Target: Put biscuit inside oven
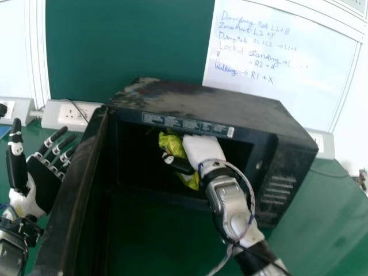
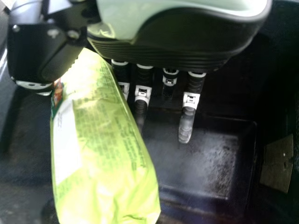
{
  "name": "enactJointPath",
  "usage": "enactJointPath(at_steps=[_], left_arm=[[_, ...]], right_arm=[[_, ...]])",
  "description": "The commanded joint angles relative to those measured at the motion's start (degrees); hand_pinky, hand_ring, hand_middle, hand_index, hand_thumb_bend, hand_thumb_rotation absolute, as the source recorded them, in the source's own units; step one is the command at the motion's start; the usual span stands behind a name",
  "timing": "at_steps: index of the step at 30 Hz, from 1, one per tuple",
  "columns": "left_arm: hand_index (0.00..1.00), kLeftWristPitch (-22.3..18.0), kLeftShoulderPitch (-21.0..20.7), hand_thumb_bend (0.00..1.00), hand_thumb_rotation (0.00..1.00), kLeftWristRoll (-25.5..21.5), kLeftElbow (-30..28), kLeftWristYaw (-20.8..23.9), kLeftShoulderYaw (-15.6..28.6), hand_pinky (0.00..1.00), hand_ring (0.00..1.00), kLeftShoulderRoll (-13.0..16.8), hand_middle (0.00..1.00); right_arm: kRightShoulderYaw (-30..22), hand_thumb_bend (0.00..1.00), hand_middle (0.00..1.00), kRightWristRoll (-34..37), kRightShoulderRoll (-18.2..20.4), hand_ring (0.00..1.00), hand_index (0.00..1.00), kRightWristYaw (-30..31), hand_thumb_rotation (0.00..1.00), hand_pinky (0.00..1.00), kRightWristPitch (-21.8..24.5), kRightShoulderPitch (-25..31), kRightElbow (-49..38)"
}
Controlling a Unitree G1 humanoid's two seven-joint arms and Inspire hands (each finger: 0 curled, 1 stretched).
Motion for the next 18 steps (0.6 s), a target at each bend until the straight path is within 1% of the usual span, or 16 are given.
enactJointPath(at_steps=[1,3,6,7,10,12,15,16,17,18], left_arm=[[0.73,-0.3,-0.1,0.51,0.26,-0.9,0.6,-0.3,0.1,0.81,0.74,0.0,0.71],[0.74,-0.3,-0.2,0.51,0.26,-1.0,0.4,0.1,0.0,0.81,0.74,0.0,0.72],[0.73,-0.5,-0.2,0.49,0.25,-1.1,0.4,-0.1,0.0,0.81,0.74,0.0,0.71],[0.73,-0.5,-0.2,0.49,0.25,-0.9,0.3,0.0,0.0,0.81,0.74,0.1,0.71],[0.72,-0.3,-0.2,0.47,0.27,-0.2,-0.7,0.5,-0.3,0.79,0.73,0.3,0.71],[0.72,-0.3,-0.2,0.46,0.27,-0.1,-1.1,0.7,-0.5,0.8,0.74,0.3,0.71],[0.72,-0.4,-0.1,0.45,0.28,-0.3,-1.3,0.8,-0.6,0.79,0.73,0.2,0.7],[0.71,-0.3,-0.2,0.45,0.27,-0.3,-1.4,1.0,-0.7,0.79,0.73,0.3,0.69],[0.71,-0.3,-0.2,0.45,0.27,-0.5,-1.5,1.2,-0.7,0.79,0.73,0.2,0.69],[0.71,-0.4,-0.2,0.43,0.28,-0.5,-1.3,0.9,-0.6,0.79,0.73,0.3,0.69]], right_arm=[[0.3,0.52,0.49,0.8,0.2,0.45,0.5,-1.9,0.0,0.55,0.4,-2.7,1.6],[0.3,0.52,0.48,1.4,0.3,0.44,0.51,-2.8,0.0,0.54,0.4,-3.2,2.7],[0.3,0.52,0.5,2.4,0.4,0.46,0.49,-4.8,0.0,0.56,-0.1,-3.8,4.3],[0.2,0.52,0.5,2.9,0.5,0.47,0.48,-5.9,0.0,0.57,-0.3,-3.9,4.8],[-0.3,0.52,0.49,4.6,0.9,0.45,0.5,-9.8,0.0,0.55,-1.1,-4.4,7.1],[-0.2,0.52,0.5,5.8,1.0,0.45,0.5,-12.4,0.0,0.58,-1.9,-4.9,9.2],[-0.1,0.52,0.51,7.3,1.1,0.45,0.49,-15.5,0.0,0.57,-3.1,-5.5,11.8],[-0.1,0.52,0.51,7.7,1.1,0.44,0.49,-16.7,0.0,0.53,-3.5,-5.6,12.6],[-0.1,0.52,0.5,8.3,1.2,0.44,0.5,-17.8,0.0,0.52,-3.9,-5.6,13.4],[0.0,0.52,0.5,8.7,1.3,0.43,0.51,-18.8,0.0,0.5,-4.4,-5.6,14.1]])
